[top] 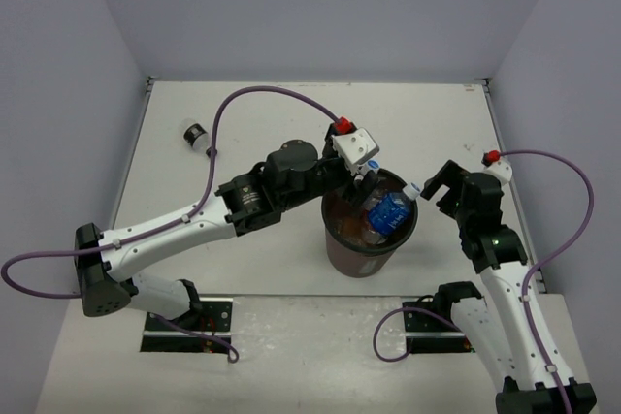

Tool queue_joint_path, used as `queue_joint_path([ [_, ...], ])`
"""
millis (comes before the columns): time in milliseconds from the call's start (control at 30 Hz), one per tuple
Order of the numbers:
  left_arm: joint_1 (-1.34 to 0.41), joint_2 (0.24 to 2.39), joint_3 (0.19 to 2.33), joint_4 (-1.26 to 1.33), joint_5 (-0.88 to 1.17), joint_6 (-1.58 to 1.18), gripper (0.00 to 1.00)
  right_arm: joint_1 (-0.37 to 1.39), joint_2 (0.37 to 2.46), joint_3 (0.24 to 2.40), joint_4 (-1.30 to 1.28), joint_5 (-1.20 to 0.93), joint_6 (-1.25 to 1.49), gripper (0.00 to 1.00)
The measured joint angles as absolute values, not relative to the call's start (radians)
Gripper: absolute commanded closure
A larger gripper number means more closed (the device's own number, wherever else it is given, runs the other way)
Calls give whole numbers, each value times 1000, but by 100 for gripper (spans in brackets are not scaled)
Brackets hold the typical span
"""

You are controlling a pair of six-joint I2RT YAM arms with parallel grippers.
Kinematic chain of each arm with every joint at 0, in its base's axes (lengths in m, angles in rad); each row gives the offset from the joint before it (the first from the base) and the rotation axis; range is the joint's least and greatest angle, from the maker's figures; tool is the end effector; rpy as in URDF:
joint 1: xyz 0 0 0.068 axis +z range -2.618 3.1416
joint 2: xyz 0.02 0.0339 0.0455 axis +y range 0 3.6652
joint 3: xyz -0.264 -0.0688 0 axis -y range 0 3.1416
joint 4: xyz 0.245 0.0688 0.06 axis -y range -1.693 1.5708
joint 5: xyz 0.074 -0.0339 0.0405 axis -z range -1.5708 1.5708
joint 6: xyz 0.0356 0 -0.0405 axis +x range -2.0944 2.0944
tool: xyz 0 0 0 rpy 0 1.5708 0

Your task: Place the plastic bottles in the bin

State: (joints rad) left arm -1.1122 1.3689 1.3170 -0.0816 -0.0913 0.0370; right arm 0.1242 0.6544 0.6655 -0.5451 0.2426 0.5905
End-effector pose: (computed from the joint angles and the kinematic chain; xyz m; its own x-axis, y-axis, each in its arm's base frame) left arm 0.1460 -0.2885 0.4048 -0.0273 0.1386 -0.9900 0.8545 0.5171 0.0488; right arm 0.1482 0.0099 0.2817 -0.3722 0.4982 -0.7831 0.3518 0.8565 0.3777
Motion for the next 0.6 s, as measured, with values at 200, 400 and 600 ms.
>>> queue_joint_path([
  [200, -1112, 1373, 1317, -91, -74, 36, 1, 124, 655, 665, -545, 243, 591, 1],
  [400, -1112, 1373, 1318, -97, -109, 8, 0, 124, 655, 665, -545, 243, 590, 1],
  [600, -1067, 1363, 1384, -169, -272, -81, 0, 124, 660, 665, -545, 245, 591, 1],
])
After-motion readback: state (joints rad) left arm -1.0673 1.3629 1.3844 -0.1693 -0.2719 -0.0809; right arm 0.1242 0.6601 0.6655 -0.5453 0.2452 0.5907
